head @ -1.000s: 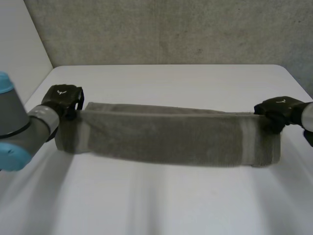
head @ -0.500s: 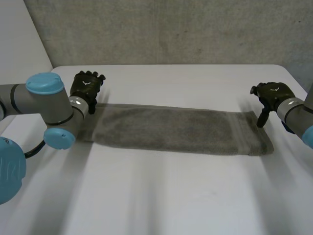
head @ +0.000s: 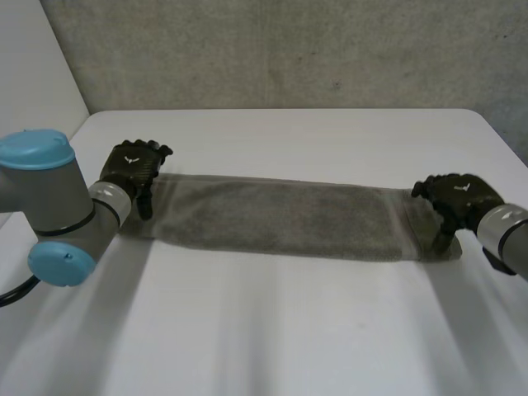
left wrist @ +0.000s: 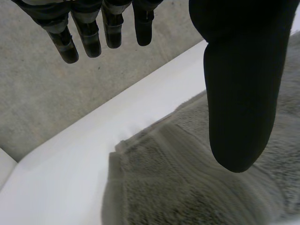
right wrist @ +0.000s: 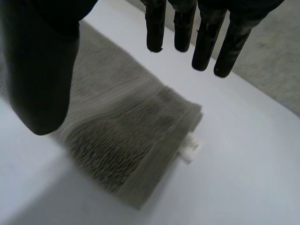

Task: Fold the towel.

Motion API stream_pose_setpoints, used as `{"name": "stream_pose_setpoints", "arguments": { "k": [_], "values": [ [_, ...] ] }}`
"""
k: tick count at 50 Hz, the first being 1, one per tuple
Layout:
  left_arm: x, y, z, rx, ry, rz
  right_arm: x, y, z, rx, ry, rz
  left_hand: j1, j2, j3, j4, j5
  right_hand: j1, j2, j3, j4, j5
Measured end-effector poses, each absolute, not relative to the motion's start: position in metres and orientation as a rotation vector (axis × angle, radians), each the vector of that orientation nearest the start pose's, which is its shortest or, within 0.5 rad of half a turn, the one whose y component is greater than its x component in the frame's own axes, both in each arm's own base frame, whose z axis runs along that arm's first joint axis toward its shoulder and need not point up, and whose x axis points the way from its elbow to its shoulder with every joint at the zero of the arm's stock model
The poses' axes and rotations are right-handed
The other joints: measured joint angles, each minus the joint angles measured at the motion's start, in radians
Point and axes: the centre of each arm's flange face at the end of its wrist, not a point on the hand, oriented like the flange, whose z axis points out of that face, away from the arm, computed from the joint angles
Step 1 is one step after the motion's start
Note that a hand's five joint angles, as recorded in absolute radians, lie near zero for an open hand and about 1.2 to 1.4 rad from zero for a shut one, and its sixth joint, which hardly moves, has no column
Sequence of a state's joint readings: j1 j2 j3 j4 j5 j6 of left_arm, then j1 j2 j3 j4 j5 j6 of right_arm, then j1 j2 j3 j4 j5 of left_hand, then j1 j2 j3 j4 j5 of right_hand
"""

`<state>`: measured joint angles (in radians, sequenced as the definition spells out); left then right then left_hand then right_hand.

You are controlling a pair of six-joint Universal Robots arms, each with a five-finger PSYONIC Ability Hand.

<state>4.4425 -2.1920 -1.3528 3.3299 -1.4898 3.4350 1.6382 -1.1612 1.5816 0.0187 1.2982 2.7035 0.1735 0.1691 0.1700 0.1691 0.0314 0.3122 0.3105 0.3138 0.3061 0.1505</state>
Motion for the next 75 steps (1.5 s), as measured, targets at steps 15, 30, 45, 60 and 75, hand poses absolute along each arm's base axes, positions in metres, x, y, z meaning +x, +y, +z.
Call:
{"name": "stream_pose_setpoints", "arguments": {
  "k": [15,30,45,60,75],
  "values": [
    [-0.238,-0.353,0.166,0.677,2.440,-2.031,0.168,-0.349,0.117,-0.962,2.520,-1.697,0.000,0.000,0.000,0.000,0.000,0.994,1.007,1.004,1.017,0.995],
    [-0.233,-0.346,0.188,0.658,2.384,-2.093,0.099,-0.386,0.186,-0.897,2.681,-2.114,0.000,0.000,0.000,0.000,0.000,0.996,1.007,1.024,1.026,1.004],
    [-0.233,-0.342,0.210,0.648,2.327,-2.160,0.312,-0.328,0.230,-1.373,1.873,-2.256,0.000,0.000,0.000,0.000,0.000,1.000,1.007,1.030,1.026,1.009],
    [-0.257,-0.334,0.210,0.723,2.326,-2.205,0.429,-0.216,0.125,-1.760,1.433,-1.956,0.000,0.000,0.000,0.000,0.000,0.916,0.920,0.933,0.935,0.914],
    [-0.310,-0.311,0.205,0.887,2.294,-2.328,0.347,-0.257,0.187,-1.272,1.769,-1.998,0.000,0.000,0.000,0.000,0.000,-0.084,-0.071,-0.076,-0.052,-0.090]
  ]
}}
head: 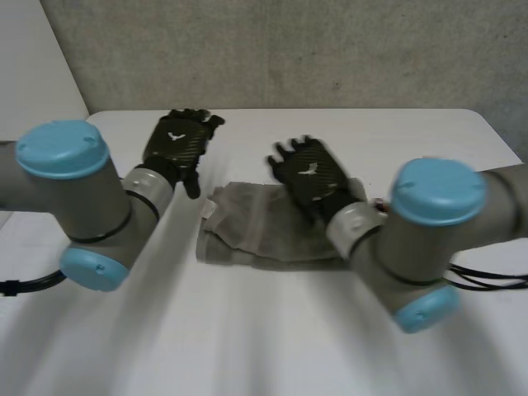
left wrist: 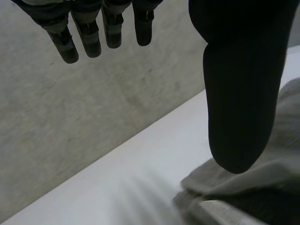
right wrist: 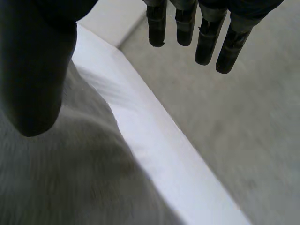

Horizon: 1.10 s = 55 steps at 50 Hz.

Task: Fold the towel.

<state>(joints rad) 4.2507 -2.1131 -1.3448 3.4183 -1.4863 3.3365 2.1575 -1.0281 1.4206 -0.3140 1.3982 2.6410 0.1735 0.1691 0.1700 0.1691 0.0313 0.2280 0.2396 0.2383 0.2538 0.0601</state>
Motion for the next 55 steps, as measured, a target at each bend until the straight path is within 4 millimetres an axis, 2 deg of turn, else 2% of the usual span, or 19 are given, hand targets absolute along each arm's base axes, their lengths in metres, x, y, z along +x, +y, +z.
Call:
{"name": "stream_pose_setpoints", "arguments": {
  "k": [4,10,14,17,20,22,25,29,31,33,35,40,42,44,46,49,50,53,55],
  "values": [
    [-0.329,-0.298,0.199,0.943,2.313,-2.364,0.307,-0.266,0.179,-1.149,1.973,-1.911,0.000,0.000,0.000,0.000,0.000,0.000,0.000,0.000,0.000,0.000],
    [-0.347,-0.286,0.178,1.004,2.366,-2.340,0.276,-0.269,0.156,-1.098,2.165,-1.776,0.000,0.000,0.000,0.000,0.000,0.058,0.042,0.042,0.024,0.051],
    [-0.352,-0.285,0.157,1.017,2.408,-2.277,0.269,-0.271,0.138,-1.100,2.236,-1.706,0.000,0.002,0.001,0.001,0.000,0.311,0.304,0.304,0.286,0.308],
    [-0.351,-0.287,0.140,1.005,2.434,-2.207,0.267,-0.277,0.123,-1.105,2.277,-1.668,0.000,0.002,0.002,0.002,0.000,0.766,0.760,0.752,0.737,0.744],
    [-0.349,-0.288,0.131,0.992,2.443,-2.156,0.267,-0.283,0.119,-1.102,2.288,-1.672,0.000,0.002,0.002,0.002,0.000,1.024,1.020,1.028,1.018,1.037],
    [-0.347,-0.288,0.128,0.984,2.442,-2.128,0.268,-0.288,0.121,-1.099,2.286,-1.695,0.000,0.002,0.002,0.003,0.000,1.066,1.045,1.093,1.073,1.085],
    [-0.344,-0.287,0.134,0.965,2.432,-2.118,0.273,-0.297,0.132,-1.099,2.254,-1.773,0.000,0.002,0.002,0.003,0.000,1.074,1.045,1.099,1.077,1.089],
    [-0.340,-0.285,0.159,0.930,2.396,-2.167,0.291,-0.301,0.163,-1.146,2.128,-1.915,0.000,0.002,0.002,0.003,0.000,1.079,1.045,1.099,1.077,1.093],
    [-0.335,-0.284,0.180,0.894,2.358,-2.218,0.315,-0.294,0.182,-1.215,1.991,-1.986,0.000,0.002,0.002,0.002,0.000,1.083,1.045,1.100,1.077,1.099],
    [-0.331,-0.285,0.192,0.864,2.334,-2.245,0.331,-0.286,0.190,-1.265,1.901,-2.014,0.000,0.002,0.002,0.002,0.000,1.083,1.051,1.102,1.077,1.099],
    [-0.319,-0.288,0.214,0.775,2.281,-2.289,0.363,-0.268,0.197,-1.377,1.732,-2.031,0.000,0.002,0.002,0.002,0.000,1.084,1.059,1.104,1.077,1.099],
    [-0.289,-0.302,0.240,0.567,2.200,-2.299,0.413,-0.231,0.180,-1.618,1.435,-1.983,0.000,0.000,0.000,0.000,0.000,1.085,1.059,1.104,1.077,1.099],
    [-0.277,-0.308,0.245,0.496,2.178,-2.287,0.426,-0.221,0.168,-1.690,1.352,-1.953,0.000,0.000,0.000,0.000,0.000,1.085,1.059,1.104,1.077,1.099],
    [-0.266,-0.314,0.247,0.432,2.166,-2.270,0.439,-0.210,0.146,-1.773,1.271,-1.906,0.000,0.000,0.000,0.000,0.000,1.085,1.057,1.101,1.077,1.098],
    [-0.261,-0.317,0.246,0.412,2.172,-2.265,0.444,-0.208,0.134,-1.799,1.259,-1.884,0.000,0.000,0.000,0.000,0.000,0.936,0.915,0.940,0.920,0.953],
    [-0.260,-0.320,0.243,0.417,2.209,-2.282,0.444,-0.211,0.121,-1.791,1.308,-1.867,0.000,0.000,0.000,0.000,0.000,0.409,0.400,0.445,0.415,0.429],
    [-0.261,-0.320,0.242,0.423,2.220,-2.289,0.443,-0.212,0.120,-1.777,1.328,-1.868,0.000,0.000,0.000,0.000,0.000,0.340,0.314,0.351,0.324,0.342],
    [-0.265,-0.321,0.240,0.456,2.268,-2.327,0.436,-0.220,0.135,-1.640,1.426,-1.893,0.000,0.000,0.000,0.000,0.000,0.098,0.075,0.088,0.071,0.093],
    [-0.271,-0.320,0.238,0.490,2.312,-2.360,0.425,-0.229,0.158,-1.447,1.516,-1.920,0.000,0.002,0.001,0.000,0.000,0.034,0.013,0.012,0.006,0.006]
  ]
}}
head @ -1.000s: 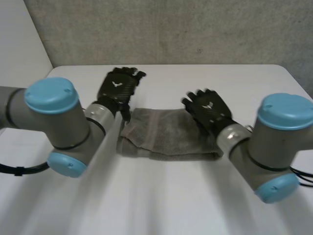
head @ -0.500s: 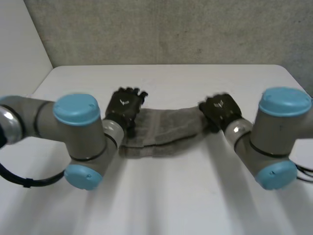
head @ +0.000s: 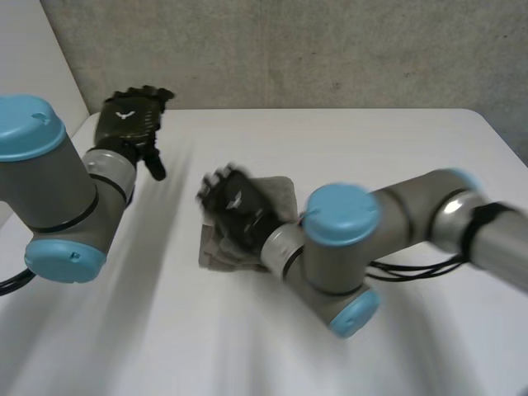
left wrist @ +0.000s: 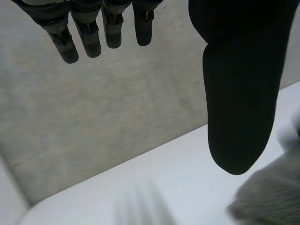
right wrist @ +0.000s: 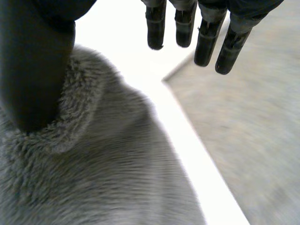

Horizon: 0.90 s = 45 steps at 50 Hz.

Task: Fold the towel.

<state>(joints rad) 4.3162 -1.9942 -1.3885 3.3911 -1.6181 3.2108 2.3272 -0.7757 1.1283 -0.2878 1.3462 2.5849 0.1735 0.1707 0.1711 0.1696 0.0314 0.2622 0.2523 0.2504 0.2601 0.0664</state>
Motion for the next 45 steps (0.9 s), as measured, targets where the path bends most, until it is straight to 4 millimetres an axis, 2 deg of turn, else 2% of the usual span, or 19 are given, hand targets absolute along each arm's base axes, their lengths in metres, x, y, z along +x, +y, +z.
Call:
{"name": "stream_pose_setpoints", "arguments": {
  "k": [2,4,6,8,12,14,16,21,27,31,34,37,39,40,44,45],
  "values": [
    [-0.277,-0.319,0.236,0.518,2.351,-2.384,0.411,-0.238,0.179,-1.261,1.579,-1.933,0.000,0.001,0.001,0.002,0.000,-0.023,-0.012,-0.011,-0.003,-0.006],
    [-0.285,-0.318,0.230,0.552,2.408,-2.404,0.390,-0.251,0.204,-1.015,1.643,-1.926,0.000,0.001,0.001,0.002,0.000,-0.031,-0.012,-0.011,-0.003,-0.006],
    [-0.291,-0.316,0.225,0.574,2.450,-2.409,0.373,-0.260,0.215,-0.861,1.692,-1.897,0.001,0.001,0.001,0.002,0.000,-0.033,-0.012,-0.011,-0.003,-0.006],
    [-0.299,-0.313,0.218,0.597,2.497,-2.403,0.361,-0.268,0.217,-0.766,1.747,-1.855,0.003,0.001,0.001,0.002,0.000,-0.033,-0.012,-0.011,-0.003,-0.006],
    [-0.314,-0.307,0.194,0.643,2.599,-2.349,0.350,-0.282,0.201,-0.687,1.880,-1.745,0.004,0.008,0.007,0.009,0.000,-0.033,-0.012,-0.011,-0.003,-0.006],
    [-0.319,-0.304,0.181,0.662,2.640,-2.311,0.348,-0.288,0.185,-0.684,1.953,-1.682,0.004,0.009,0.009,0.009,0.000,-0.033,-0.012,-0.011,-0.003,-0.006],
    [-0.327,-0.300,0.159,0.694,2.698,-2.237,0.350,-0.293,0.160,-0.704,2.047,-1.591,0.009,0.012,0.011,0.013,0.000,-0.033,-0.012,-0.011,-0.003,-0.006],
    [-0.333,-0.295,0.126,0.743,2.759,-2.118,0.354,-0.295,0.127,-0.747,2.141,-1.478,0.019,0.021,0.021,0.022,0.000,-0.033,-0.012,-0.011,-0.003,-0.006],
    [-0.333,-0.296,0.116,0.771,2.759,-2.066,0.357,-0.297,0.121,-0.764,2.147,-1.456,0.024,0.026,0.025,0.027,0.000,-0.033,-0.012,-0.011,-0.003,-0.006],
    [-0.332,-0.298,0.134,0.772,2.723,-2.103,0.357,-0.299,0.140,-0.756,2.104,-1.496,0.024,0.026,0.025,0.027,0.000,-0.033,-0.012,-0.011,-0.003,-0.006],
    [-0.330,-0.299,0.160,0.758,2.674,-2.174,0.355,-0.299,0.166,-0.739,2.055,-1.554,0.024,0.026,0.025,0.027,0.000,-0.033,-0.012,-0.011,-0.003,-0.006],
    [-0.326,-0.297,0.190,0.732,2.615,-2.259,0.347,-0.299,0.198,-0.705,2.011,-1.631,0.023,0.025,0.025,0.027,0.000,-0.033,-0.012,-0.011,-0.003,-0.006],
    [-0.321,-0.294,0.223,0.695,2.545,-2.348,0.335,-0.298,0.230,-0.657,1.975,-1.721,0.021,0.024,0.024,0.026,0.000,-0.033,-0.012,-0.011,-0.003,-0.006],
    [-0.320,-0.293,0.229,0.687,2.531,-2.364,0.332,-0.297,0.237,-0.646,1.970,-1.741,0.021,0.024,0.024,0.026,0.000,-0.033,-0.012,-0.011,-0.003,-0.006],
    [-0.305,-0.282,0.282,0.599,2.407,-2.492,0.307,-0.290,0.285,-0.535,1.935,-1.907,0.021,0.024,0.024,0.026,0.000,-0.033,-0.012,-0.011,-0.003,-0.006],
    [-0.303,-0.281,0.287,0.588,2.395,-2.502,0.304,-0.289,0.290,-0.520,1.934,-1.927,0.021,0.024,0.024,0.026,0.000,-0.033,-0.012,-0.011,-0.003,-0.006]
  ]
}}
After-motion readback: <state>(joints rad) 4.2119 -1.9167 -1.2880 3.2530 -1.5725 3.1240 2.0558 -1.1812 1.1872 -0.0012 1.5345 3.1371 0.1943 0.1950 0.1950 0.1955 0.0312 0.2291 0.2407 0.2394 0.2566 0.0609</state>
